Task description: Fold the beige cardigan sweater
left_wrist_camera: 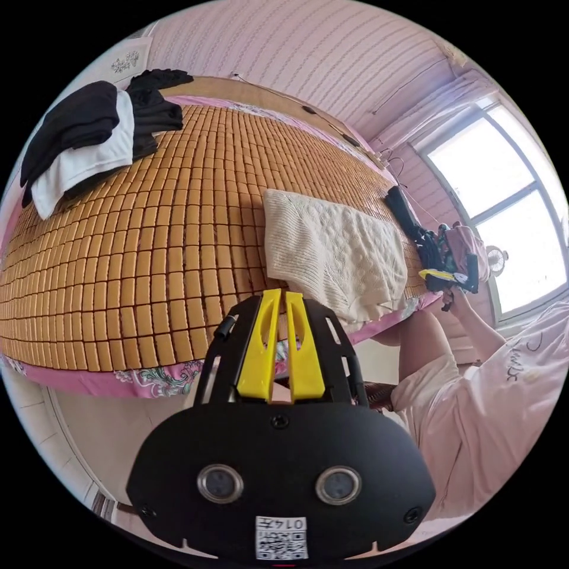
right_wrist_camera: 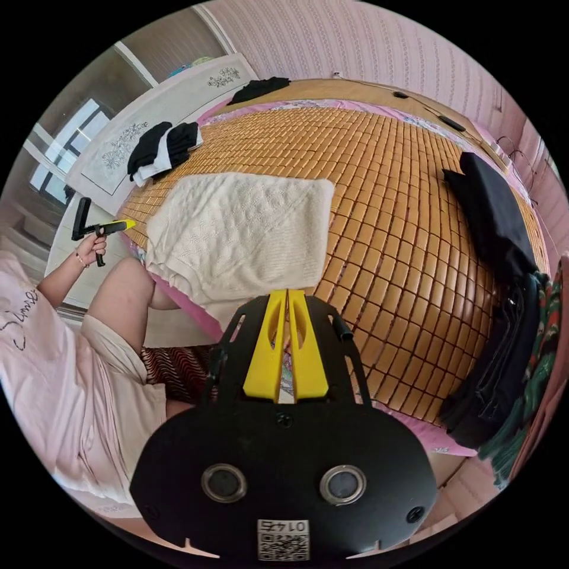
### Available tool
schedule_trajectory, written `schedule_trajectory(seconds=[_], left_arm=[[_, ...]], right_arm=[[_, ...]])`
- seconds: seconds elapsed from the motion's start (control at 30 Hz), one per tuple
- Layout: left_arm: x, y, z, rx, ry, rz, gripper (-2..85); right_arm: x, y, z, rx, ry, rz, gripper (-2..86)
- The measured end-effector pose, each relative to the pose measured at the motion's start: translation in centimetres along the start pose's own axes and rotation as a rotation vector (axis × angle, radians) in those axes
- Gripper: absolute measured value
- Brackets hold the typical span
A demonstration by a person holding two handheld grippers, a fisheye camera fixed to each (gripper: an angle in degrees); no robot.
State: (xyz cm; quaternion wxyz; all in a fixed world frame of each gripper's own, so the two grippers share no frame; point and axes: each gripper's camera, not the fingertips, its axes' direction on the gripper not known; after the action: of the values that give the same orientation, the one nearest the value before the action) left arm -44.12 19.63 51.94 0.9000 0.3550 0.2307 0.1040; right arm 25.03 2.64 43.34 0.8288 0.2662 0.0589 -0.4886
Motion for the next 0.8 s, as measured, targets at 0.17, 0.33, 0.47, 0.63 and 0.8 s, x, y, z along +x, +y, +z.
schedule_trajectory(seconds=[0.17,0.33,0.47,0.63,0.8], left_arm=[[6.7,-0.8,4.4,-0.003,0.053,0.110,0.9],[8.8,0.9,10.2,-0.157,-0.134,0.131,-0.8],[7.9,2.5,10.1,-0.126,-0.072,0.094,-1.0],[9.3,3.3,10.4,-0.132,-0.063,0.075,-1.0],[16.2,5.6,7.9,-0.006,-0.201,0.298,-1.0]], right_arm=[[-11.0,-6.7,4.2,-0.040,-0.089,-0.235,-0.3],[-15.0,-8.0,9.5,-0.251,0.098,-0.319,-0.3],[-15.4,-8.1,9.1,-0.253,0.144,-0.306,-0.4],[-17.2,-11.0,9.3,-0.288,0.093,-0.275,-0.3],[-21.1,-15.8,6.3,-0.208,0.024,-0.370,-0.3]])
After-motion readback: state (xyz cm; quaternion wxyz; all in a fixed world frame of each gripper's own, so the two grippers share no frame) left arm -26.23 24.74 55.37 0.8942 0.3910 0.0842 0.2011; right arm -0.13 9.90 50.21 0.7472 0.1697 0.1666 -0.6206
